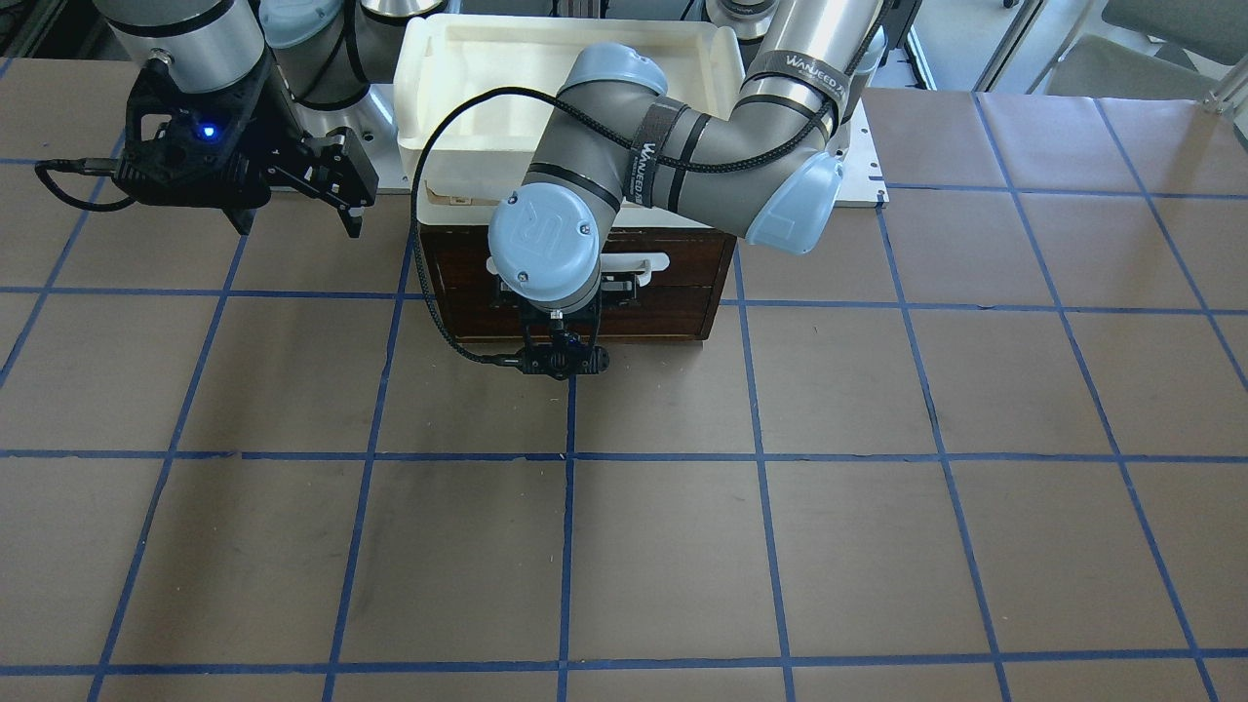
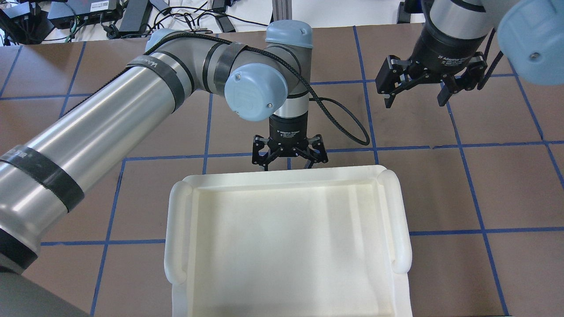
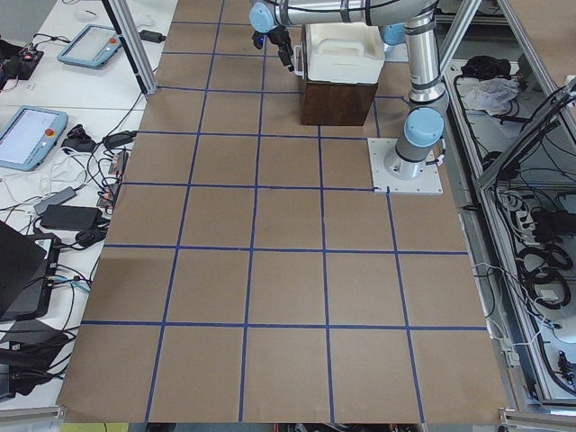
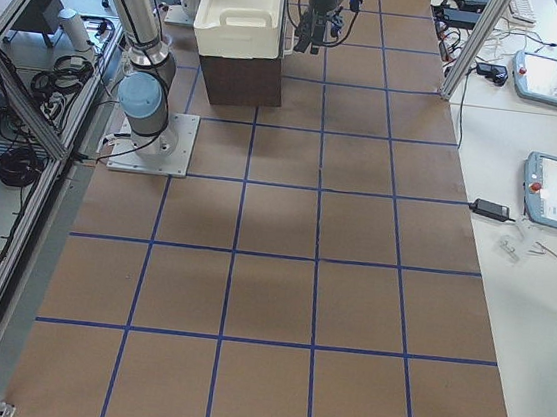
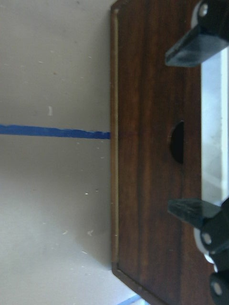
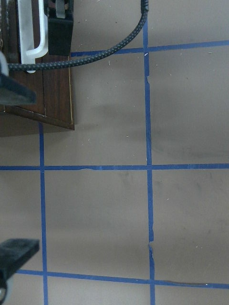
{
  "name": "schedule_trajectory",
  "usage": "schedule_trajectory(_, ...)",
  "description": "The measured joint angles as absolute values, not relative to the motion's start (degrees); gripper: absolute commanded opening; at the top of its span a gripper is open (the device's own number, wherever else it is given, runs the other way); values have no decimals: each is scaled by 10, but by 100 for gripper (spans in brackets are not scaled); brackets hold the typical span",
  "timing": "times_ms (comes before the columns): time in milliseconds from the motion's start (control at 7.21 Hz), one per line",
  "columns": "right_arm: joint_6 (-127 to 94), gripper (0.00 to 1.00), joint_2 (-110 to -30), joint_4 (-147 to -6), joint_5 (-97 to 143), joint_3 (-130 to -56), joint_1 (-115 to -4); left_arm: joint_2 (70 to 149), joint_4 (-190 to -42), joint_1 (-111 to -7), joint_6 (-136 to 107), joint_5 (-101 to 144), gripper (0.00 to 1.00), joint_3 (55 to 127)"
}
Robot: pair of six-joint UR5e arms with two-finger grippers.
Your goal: Put scissors in drawer and close it
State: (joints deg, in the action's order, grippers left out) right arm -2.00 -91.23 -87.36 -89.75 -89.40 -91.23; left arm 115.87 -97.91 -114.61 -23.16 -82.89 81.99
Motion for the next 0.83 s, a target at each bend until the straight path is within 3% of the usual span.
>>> schedule_trajectory(832,-18,100,-913,-874,-898,-897,-912,1149,-908,-1139,-234,-843,100,816)
